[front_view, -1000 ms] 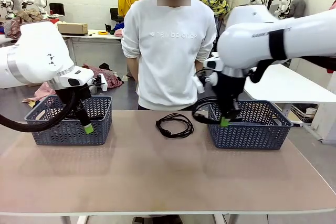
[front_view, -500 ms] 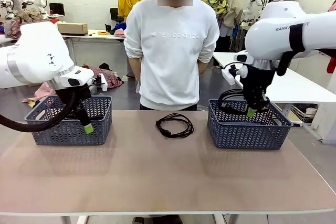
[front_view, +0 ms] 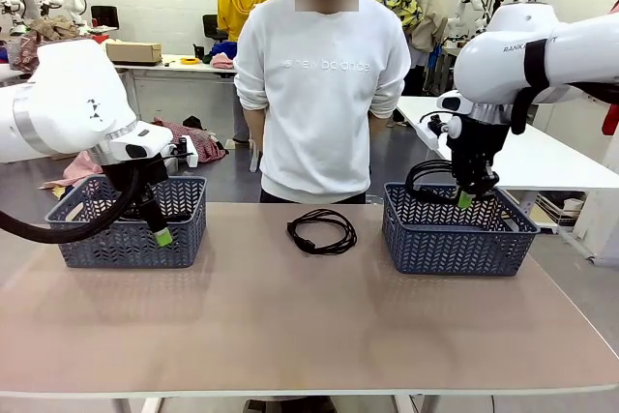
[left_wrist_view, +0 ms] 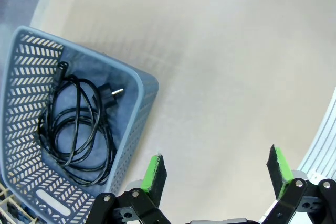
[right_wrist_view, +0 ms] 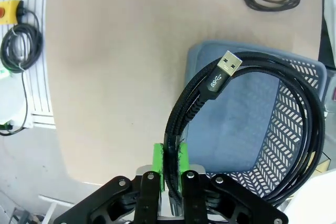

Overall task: Organize the cables according to human instructions.
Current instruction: Pick up a bundle of cables and place it in the basket indicated by the human.

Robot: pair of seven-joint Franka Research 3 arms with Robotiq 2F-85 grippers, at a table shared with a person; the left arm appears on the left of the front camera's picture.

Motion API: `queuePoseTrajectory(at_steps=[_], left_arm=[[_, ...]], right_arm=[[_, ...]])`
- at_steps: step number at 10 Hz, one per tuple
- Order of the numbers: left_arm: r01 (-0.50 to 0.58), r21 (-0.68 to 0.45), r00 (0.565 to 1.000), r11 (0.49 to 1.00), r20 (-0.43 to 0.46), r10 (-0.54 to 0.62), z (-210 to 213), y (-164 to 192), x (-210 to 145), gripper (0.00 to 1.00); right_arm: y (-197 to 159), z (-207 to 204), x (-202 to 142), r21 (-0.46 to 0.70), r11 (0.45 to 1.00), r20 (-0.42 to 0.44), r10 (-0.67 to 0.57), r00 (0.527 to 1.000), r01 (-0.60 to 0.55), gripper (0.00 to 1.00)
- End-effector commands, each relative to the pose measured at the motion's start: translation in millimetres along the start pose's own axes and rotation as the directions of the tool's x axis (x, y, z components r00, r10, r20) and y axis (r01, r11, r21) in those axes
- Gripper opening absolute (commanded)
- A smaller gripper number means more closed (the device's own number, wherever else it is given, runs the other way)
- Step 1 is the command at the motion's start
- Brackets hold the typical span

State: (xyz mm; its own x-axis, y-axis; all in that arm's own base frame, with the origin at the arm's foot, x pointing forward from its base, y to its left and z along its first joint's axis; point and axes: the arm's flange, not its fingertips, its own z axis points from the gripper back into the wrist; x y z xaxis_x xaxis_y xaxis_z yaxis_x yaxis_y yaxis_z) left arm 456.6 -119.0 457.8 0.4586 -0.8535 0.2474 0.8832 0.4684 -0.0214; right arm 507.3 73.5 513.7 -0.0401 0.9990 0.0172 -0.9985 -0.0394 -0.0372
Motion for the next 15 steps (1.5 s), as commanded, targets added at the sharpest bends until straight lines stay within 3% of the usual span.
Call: queuePoseTrajectory(at_steps=[1,4,5,9,15], left_arm=[[0.002,-0.003,1.0,1.0,-0.007,-0.002,2,1,-3,1.0],[0.002,-0.003,1.0,1.0,-0.007,-0.002,2,1,-3,1.0],[0.002,-0.003,1.0,1.0,-0.007,-0.002,2,1,-3,1.0],[0.002,-0.003,1.0,1.0,-0.007,-0.002,2,1,-3,1.0],[0.002,-0.003,1.0,1.0,-0.007,-0.002,2,1,-3,1.0]], right_arm=[[6,2,1,-0.002,1.0,-0.001,0.0,1.0,0.0,0.0],[6,2,1,-0.002,1.0,-0.001,0.0,1.0,0.0,0.0],[1,1,3,0.001,1.0,-0.001,0.005,1.0,-0.005,0.13],[-31,-7,-29,-0.063,0.994,-0.009,-0.091,0.996,0.09,0.13],[-74,-44,-56,-0.059,0.994,-0.022,-0.094,0.995,0.093,0.13]])
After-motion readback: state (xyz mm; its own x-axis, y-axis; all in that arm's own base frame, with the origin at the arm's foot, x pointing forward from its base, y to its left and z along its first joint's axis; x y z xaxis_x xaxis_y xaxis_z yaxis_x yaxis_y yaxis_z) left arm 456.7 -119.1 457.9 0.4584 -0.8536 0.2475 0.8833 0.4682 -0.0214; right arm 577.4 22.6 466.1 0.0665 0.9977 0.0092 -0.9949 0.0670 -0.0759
